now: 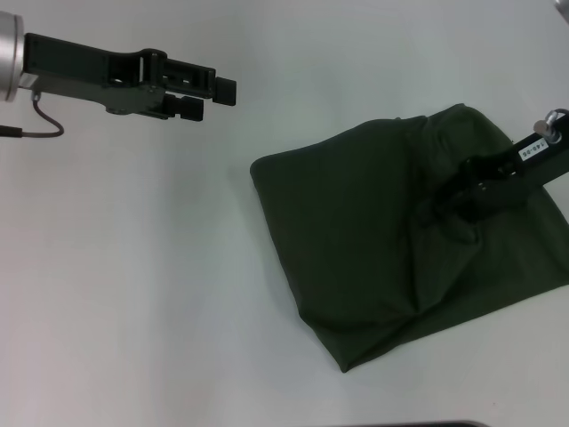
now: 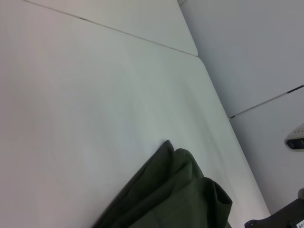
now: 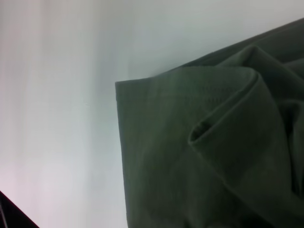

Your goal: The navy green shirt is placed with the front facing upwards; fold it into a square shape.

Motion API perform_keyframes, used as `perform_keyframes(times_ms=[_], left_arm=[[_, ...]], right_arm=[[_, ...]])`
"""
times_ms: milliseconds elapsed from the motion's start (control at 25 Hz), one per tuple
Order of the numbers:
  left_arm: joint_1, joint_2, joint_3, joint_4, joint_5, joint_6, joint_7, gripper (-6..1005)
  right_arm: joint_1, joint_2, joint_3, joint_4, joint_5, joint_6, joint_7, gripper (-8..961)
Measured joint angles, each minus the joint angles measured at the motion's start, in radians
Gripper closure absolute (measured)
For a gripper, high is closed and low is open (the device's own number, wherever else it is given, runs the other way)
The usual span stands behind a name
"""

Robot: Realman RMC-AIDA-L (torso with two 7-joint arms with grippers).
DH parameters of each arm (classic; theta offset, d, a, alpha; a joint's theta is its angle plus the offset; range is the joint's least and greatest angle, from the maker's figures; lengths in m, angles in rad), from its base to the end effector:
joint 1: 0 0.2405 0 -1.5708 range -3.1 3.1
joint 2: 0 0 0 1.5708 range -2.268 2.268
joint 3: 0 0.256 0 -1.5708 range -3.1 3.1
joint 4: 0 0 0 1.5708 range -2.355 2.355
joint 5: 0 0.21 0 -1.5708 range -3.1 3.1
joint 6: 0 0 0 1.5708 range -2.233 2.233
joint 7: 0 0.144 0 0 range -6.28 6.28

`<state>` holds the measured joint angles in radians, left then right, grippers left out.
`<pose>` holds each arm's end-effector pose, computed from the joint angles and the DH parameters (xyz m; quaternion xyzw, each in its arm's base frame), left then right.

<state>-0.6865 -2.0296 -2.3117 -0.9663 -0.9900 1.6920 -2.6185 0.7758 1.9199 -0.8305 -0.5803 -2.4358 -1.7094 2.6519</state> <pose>-0.1899 0.3686 0.0399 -0.8149 -0.5641 -0.1327 0.0100 0.2532 0.3497 0.0225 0.7427 -0.6678 0.0426 0.0254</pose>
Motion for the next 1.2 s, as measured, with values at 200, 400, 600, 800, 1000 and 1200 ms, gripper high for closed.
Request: perform_keyframes(times_ms=[200, 400, 600, 800, 1000, 1200], left_arm=[[0.001, 0.000, 0.000, 0.000, 0.000, 0.000, 0.000, 292], [0.000, 0.000, 0.000, 0.000, 0.000, 0.001, -0.001, 292], [0.002, 0.000, 0.000, 0.000, 0.006, 0.002, -0.002, 291], [0.007, 0.000, 0.000, 0.001, 0.008, 0.002, -0.002, 291], [0.009, 0.000, 0.000, 0.001, 0.008, 0.001, -0.001, 291], [0.004, -0.001, 0.001, 0.003, 0.005, -0.001, 0.000, 292]], right_arm=[[-0.005, -0.012, 0.002, -0.007, 0.001, -0.024, -0.001, 607], [-0.017, -0.017, 0.003, -0.042, 0.000, -0.074, 0.004, 766], [-0.031, -0.028, 0.004, -0.085, -0.004, -0.140, 0.020, 913], [-0.063, -0.049, 0.003, -0.124, -0.006, -0.201, 0.041, 914], [-0.108, -0.059, 0.009, -0.155, -0.040, -0.233, 0.046, 913], [-0.142, -0.074, 0.036, -0.159, -0.047, -0.225, 0.039, 913]])
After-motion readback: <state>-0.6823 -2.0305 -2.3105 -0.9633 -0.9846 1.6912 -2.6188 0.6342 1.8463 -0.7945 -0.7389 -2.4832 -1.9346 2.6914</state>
